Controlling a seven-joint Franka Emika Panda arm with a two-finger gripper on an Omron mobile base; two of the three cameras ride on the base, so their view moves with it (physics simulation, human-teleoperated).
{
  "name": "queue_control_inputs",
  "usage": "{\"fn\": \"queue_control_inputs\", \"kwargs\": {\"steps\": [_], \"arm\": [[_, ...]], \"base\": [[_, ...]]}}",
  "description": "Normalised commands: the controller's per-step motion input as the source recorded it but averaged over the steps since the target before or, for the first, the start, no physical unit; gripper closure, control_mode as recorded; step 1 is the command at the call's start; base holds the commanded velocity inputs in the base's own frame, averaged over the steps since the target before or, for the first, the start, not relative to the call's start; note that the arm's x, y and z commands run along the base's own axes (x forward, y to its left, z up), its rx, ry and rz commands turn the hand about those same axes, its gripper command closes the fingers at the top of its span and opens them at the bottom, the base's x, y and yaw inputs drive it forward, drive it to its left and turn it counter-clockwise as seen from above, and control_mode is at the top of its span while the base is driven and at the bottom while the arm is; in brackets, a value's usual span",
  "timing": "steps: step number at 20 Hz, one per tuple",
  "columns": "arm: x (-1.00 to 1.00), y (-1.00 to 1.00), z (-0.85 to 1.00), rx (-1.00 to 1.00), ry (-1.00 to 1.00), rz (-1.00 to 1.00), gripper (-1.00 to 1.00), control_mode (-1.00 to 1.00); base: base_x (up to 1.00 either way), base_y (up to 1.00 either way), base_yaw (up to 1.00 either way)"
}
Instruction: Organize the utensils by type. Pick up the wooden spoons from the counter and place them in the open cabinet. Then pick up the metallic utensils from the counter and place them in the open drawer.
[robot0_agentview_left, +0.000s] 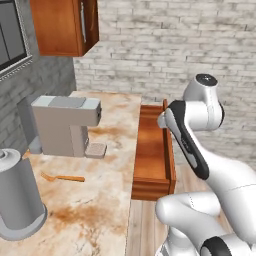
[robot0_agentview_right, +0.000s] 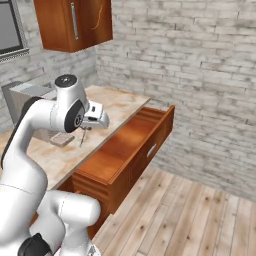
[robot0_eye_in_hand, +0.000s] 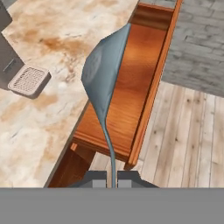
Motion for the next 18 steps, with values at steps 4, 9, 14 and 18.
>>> {"fn": "queue_control_inputs", "kwargs": {"steps": [4, 9, 14, 18], "arm": [[0.38, 0.0, -0.47, 0.03, 0.03, -0.05, 1.0, -1.0], [0.22, 0.0, -0.35, 0.01, 0.0, -0.07, 1.0, -1.0], [0.28, 0.0, -0.41, 0.0, 0.0, -0.08, 1.0, -1.0], [0.26, 0.0, -0.29, 0.0, 0.02, -0.08, 1.0, -1.0]], "base": [[0.0, 0.0, 0.0], [0.0, 0.0, 0.0], [0.0, 0.0, 0.0], [0.0, 0.0, 0.0]]}}
